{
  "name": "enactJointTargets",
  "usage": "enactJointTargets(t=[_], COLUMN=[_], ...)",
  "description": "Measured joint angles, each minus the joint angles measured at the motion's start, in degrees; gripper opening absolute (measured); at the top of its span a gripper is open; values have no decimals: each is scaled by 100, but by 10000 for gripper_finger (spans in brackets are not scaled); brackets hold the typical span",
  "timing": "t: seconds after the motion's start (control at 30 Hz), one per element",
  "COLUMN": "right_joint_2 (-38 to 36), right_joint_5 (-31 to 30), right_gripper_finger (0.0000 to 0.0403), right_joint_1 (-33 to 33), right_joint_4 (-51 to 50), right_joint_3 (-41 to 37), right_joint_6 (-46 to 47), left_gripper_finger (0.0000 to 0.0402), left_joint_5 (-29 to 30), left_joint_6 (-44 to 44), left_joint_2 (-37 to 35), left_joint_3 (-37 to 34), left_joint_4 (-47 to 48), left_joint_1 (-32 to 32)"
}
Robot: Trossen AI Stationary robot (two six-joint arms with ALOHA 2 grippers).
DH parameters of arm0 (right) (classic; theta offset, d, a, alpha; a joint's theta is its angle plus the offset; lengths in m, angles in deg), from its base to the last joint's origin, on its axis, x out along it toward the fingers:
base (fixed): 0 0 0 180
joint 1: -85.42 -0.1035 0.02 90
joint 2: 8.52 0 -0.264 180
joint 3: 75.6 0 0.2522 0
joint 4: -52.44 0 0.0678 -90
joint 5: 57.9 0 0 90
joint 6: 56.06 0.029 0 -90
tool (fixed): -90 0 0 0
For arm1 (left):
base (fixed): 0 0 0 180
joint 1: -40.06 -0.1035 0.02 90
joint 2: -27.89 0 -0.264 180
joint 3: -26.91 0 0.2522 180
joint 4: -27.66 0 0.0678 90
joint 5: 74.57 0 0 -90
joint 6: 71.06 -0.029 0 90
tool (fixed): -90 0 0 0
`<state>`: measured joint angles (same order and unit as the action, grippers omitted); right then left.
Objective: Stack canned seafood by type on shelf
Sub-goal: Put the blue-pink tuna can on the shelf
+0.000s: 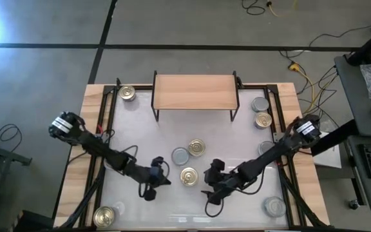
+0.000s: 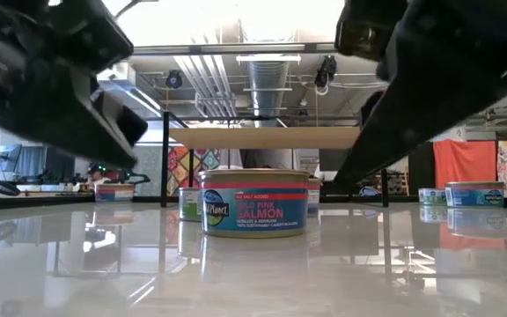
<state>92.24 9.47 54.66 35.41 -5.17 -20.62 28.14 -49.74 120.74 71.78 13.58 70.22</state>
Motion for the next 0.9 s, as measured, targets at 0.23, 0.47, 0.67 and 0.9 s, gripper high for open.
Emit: enactJointTargets(t=[0.23, 0.47, 0.67, 0.9], right_joint_2=[333, 362, 362, 286], right_joint_5=[-9, -320, -304, -238], right_gripper_finger=[400, 400, 400, 400], right_joint_1=[26, 48, 79, 77], right_joint_4=[101, 95, -13, -275], right_joint_3=[48, 86, 94, 102], right_joint_6=[-4, -211, -479, -684], left_gripper_finger=[51, 134, 168, 171], left_joint_5=[45, 351, 257, 121], left_joint_6=[-436, -1073, -1100, -1021], left_joint_2=[675, 1187, 1386, 1357], left_joint_3=[522, 1131, 1611, 2059], left_joint_4=[176, 208, 623, 1642], left_joint_1=[-170, -236, -234, -219])
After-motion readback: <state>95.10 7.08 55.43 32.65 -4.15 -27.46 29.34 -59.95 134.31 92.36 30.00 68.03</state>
